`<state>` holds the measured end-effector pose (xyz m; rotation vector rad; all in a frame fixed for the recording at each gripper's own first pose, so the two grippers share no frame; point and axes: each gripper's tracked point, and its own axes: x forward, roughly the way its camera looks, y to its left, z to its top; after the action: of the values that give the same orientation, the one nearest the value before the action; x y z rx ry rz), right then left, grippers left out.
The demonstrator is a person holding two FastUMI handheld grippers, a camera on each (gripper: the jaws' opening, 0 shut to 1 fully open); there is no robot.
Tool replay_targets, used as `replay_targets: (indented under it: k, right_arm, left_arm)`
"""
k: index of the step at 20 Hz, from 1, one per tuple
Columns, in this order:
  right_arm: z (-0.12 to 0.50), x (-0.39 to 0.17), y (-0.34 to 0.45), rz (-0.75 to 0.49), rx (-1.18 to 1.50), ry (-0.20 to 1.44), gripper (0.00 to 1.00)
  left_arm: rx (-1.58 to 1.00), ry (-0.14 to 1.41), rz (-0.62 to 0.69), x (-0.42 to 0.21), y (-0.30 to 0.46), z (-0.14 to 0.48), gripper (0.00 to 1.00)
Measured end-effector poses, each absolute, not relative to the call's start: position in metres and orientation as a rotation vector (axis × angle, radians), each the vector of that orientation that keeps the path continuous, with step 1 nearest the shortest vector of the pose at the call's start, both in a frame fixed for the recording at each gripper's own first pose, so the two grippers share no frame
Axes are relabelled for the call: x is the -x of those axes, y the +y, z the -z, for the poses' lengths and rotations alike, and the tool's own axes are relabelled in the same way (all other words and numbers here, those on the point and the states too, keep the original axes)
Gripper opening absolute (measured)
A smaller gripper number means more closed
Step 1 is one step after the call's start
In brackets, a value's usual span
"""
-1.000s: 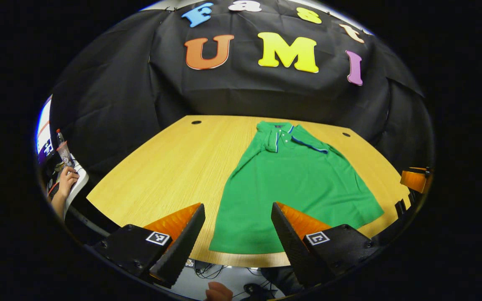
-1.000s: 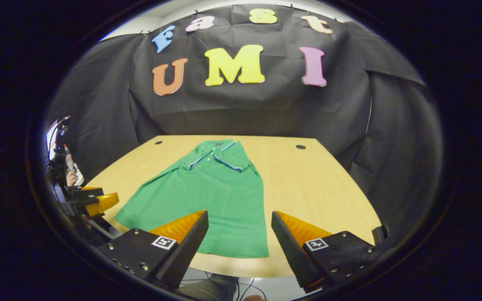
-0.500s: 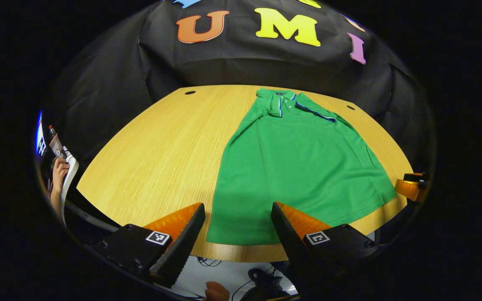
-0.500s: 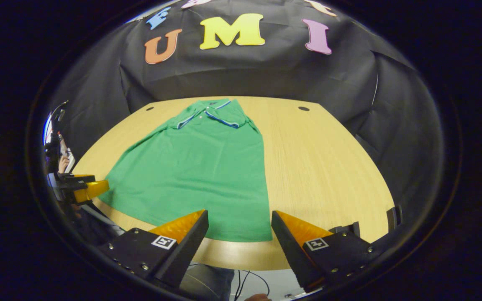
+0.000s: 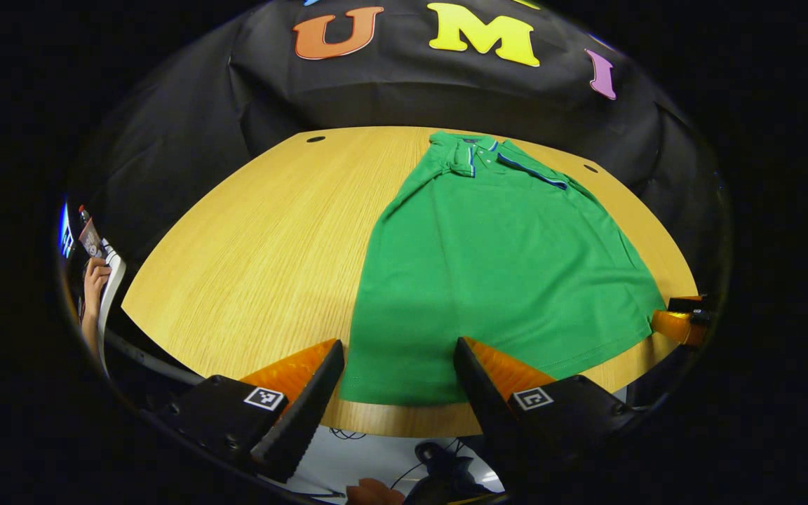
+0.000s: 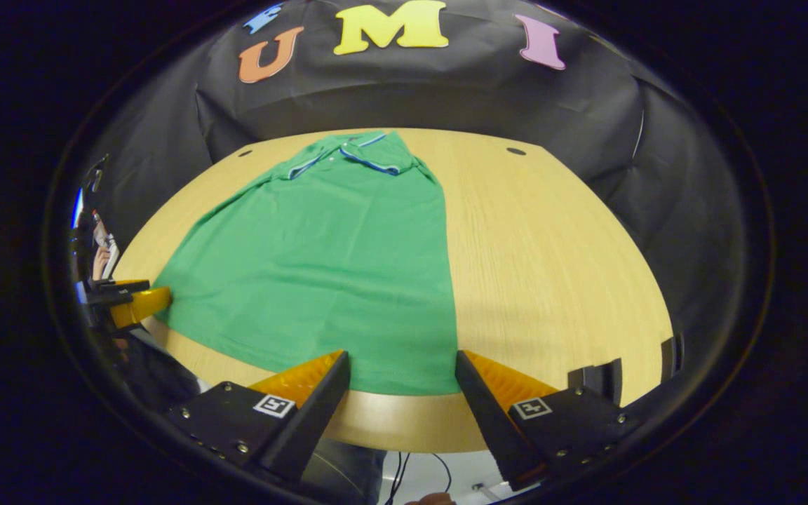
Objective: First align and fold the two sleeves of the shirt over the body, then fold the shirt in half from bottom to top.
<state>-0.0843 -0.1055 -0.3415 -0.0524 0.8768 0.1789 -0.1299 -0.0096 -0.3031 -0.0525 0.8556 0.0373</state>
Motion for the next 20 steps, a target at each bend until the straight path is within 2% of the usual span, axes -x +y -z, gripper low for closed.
replay_targets:
  k: [4,5,6,8,9,10,20]
  right_arm:
    - [0.346,0.085,-0.098,-0.18,0.041,0.912,1.0]
    - [0.342,0.084,-0.093,-0.196,0.027,0.911,0.89]
    - [0.34,0.085,-0.083,-0.222,-0.02,0.905,0.62]
    - [0.34,0.085,-0.078,-0.199,-0.075,0.916,0.1]
    - [0.34,0.083,-0.079,-0.206,-0.076,0.91,0.03]
    - [0.342,0.082,-0.078,-0.214,-0.069,0.918,0.03]
    - [0.326,0.068,-0.072,-0.216,-0.058,0.918,0.03]
  left_arm:
    - [0.056,0.837,-0.053,0.131,-0.01,0.304,1.0]
    - [0.056,0.843,-0.032,0.129,-0.015,0.304,1.0]
    - [0.054,0.839,-0.014,0.128,-0.017,0.303,0.71]
    - [0.063,0.833,-0.031,0.126,-0.017,0.3,0.12]
    - [0.069,0.834,-0.035,0.124,-0.017,0.301,0.06]
    - [0.079,0.84,-0.037,0.124,-0.017,0.301,0.04]
    - [0.159,0.827,-0.006,0.107,-0.021,0.275,0.03]
